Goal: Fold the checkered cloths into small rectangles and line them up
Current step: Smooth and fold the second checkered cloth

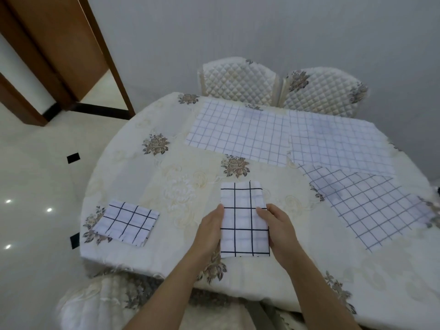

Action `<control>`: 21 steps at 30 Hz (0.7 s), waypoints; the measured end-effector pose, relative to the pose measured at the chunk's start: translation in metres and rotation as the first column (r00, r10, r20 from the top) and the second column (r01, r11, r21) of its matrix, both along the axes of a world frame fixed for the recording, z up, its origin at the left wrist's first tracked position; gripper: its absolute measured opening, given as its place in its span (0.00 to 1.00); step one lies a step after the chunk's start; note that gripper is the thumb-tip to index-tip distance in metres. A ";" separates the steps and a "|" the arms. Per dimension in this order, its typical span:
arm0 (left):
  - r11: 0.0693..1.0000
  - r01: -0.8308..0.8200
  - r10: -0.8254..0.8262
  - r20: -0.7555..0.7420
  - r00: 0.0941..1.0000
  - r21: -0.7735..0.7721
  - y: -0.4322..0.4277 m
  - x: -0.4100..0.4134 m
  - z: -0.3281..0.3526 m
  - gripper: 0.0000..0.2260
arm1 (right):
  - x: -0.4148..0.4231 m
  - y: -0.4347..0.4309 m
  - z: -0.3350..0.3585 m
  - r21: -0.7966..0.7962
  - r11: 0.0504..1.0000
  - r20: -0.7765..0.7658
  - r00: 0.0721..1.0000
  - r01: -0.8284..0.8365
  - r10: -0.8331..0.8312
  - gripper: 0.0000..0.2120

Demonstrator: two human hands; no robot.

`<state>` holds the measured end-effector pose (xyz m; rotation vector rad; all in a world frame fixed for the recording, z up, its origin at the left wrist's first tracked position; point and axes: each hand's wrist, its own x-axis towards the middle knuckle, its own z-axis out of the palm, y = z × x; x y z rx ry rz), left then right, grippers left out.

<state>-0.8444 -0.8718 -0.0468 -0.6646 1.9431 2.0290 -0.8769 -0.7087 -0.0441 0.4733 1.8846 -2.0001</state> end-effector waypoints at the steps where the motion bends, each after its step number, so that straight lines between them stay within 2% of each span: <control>1: 0.999 -0.001 -0.001 -0.034 0.999 -0.045 0.002 0.001 0.001 0.16 | 0.002 -0.001 0.003 0.008 1.000 -0.006 1.000 0.003 -0.003 0.07; 4: 0.983 -0.042 0.017 -0.141 0.990 -0.177 0.005 0.003 -0.005 0.20 | 0.005 -0.006 0.006 0.061 0.998 -0.029 0.999 0.024 -0.022 0.09; 6: 0.971 -0.081 0.041 -0.180 0.983 -0.224 0.005 0.007 -0.007 0.19 | 0.008 -0.011 0.008 0.154 0.988 -0.095 0.995 0.029 -0.014 0.14; 11: 0.932 -0.194 0.123 -0.237 0.964 -0.305 -0.004 0.025 -0.010 0.19 | 0.017 -0.033 0.006 0.424 0.904 -0.239 0.955 -0.061 0.176 0.19; 17: 0.792 -0.368 0.269 -0.263 0.926 -0.487 -0.036 0.063 -0.007 0.18 | 0.035 -0.081 -0.007 0.447 0.876 -0.283 0.900 -0.182 0.332 0.20; 21: 0.690 -0.525 0.450 -0.272 0.850 -0.498 -0.072 0.100 -0.006 0.17 | 0.054 -0.130 -0.014 0.434 0.844 -0.303 0.831 -0.316 0.467 0.20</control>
